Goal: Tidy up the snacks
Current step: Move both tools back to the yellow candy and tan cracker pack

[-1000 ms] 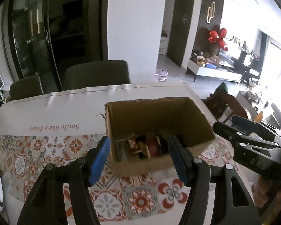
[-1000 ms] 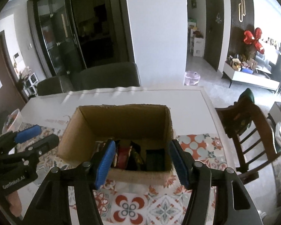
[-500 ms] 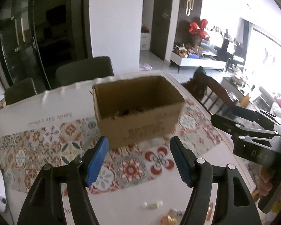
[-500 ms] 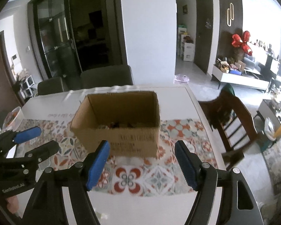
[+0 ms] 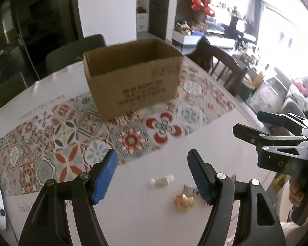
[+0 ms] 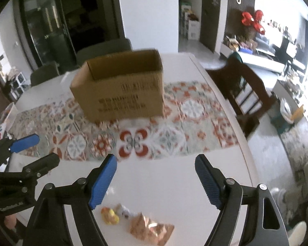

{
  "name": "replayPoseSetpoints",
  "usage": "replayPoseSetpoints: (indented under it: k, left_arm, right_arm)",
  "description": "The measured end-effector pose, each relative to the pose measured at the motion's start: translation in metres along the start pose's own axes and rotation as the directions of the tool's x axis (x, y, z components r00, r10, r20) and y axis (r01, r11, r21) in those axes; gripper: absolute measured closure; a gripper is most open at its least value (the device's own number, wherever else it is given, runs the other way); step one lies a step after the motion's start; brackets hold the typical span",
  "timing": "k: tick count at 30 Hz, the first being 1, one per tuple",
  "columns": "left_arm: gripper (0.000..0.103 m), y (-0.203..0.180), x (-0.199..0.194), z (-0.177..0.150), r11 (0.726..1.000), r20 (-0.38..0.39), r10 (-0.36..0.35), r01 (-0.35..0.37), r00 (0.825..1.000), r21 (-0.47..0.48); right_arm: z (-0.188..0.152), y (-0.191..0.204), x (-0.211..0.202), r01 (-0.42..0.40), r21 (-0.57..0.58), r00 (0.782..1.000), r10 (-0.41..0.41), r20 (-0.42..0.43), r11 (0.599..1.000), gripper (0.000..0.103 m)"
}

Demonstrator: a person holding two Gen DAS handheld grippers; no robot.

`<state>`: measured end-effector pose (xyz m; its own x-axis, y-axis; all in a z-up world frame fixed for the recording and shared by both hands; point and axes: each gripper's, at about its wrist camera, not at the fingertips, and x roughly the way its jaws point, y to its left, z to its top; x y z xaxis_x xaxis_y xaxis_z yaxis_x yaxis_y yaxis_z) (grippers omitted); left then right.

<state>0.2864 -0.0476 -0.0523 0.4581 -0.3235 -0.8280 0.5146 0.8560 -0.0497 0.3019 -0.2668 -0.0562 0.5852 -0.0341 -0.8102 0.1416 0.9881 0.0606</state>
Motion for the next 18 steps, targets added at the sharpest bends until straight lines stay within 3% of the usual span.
replayPoseSetpoints:
  k: [11, 18]
  left_arm:
    - [0.033, -0.026, 0.031, -0.037, 0.991, -0.162, -0.065, 0.083, 0.985, 0.108]
    - [0.033, -0.033, 0.055, -0.054, 0.986, -0.259, -0.086, 0.119, 0.962, 0.117]
  right_arm:
    - [-0.053, -0.007, 0.017, -0.024, 0.005, 0.986, 0.024, -0.167, 1.0, 0.024]
    - [-0.082, -0.01, 0.036, -0.042, 0.031, 0.956, 0.049, -0.288, 0.999, 0.024]
